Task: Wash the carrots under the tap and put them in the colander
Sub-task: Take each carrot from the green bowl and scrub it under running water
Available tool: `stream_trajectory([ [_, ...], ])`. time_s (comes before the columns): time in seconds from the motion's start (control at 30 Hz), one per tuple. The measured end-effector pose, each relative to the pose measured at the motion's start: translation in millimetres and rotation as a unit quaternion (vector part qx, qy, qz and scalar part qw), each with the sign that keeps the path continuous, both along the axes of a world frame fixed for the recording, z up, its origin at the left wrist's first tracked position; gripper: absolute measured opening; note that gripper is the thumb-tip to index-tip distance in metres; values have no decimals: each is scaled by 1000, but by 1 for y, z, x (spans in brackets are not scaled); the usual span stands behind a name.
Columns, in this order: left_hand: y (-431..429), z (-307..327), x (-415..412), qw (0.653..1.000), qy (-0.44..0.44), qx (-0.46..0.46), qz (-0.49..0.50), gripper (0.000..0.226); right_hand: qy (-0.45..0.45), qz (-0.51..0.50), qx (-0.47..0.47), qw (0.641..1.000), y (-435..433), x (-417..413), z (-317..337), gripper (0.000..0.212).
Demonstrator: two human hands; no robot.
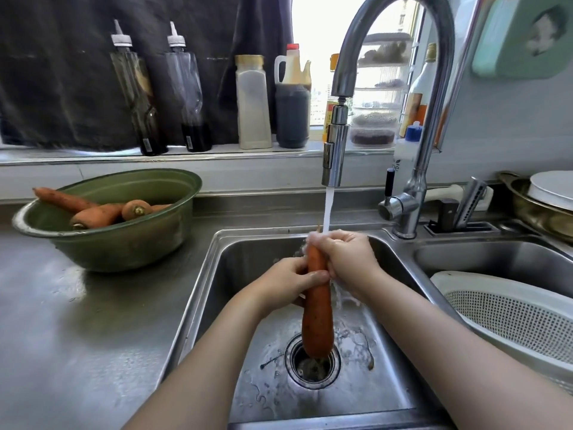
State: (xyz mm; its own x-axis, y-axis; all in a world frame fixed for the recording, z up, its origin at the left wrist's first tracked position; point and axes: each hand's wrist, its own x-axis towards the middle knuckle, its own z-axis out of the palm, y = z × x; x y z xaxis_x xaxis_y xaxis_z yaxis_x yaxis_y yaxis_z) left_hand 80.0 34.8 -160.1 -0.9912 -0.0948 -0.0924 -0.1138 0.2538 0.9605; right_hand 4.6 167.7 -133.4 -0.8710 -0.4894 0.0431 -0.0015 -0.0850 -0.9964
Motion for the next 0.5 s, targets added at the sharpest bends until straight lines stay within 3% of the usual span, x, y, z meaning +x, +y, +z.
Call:
stream_trajectory([
  [0.13, 4, 1, -1, 1000, 9, -10, 4, 18, -91, -21, -7, 996, -2, -2, 3, 15],
  [0.37, 3, -2, -2, 991, 11, -129, -18, 11, -258, -43, 10, 965, -7, -4, 5, 10],
  [0.5, 5, 1, -7, 985, 46, -167, -8, 19, -215, -68, 5, 974, -1, -6, 0, 21],
])
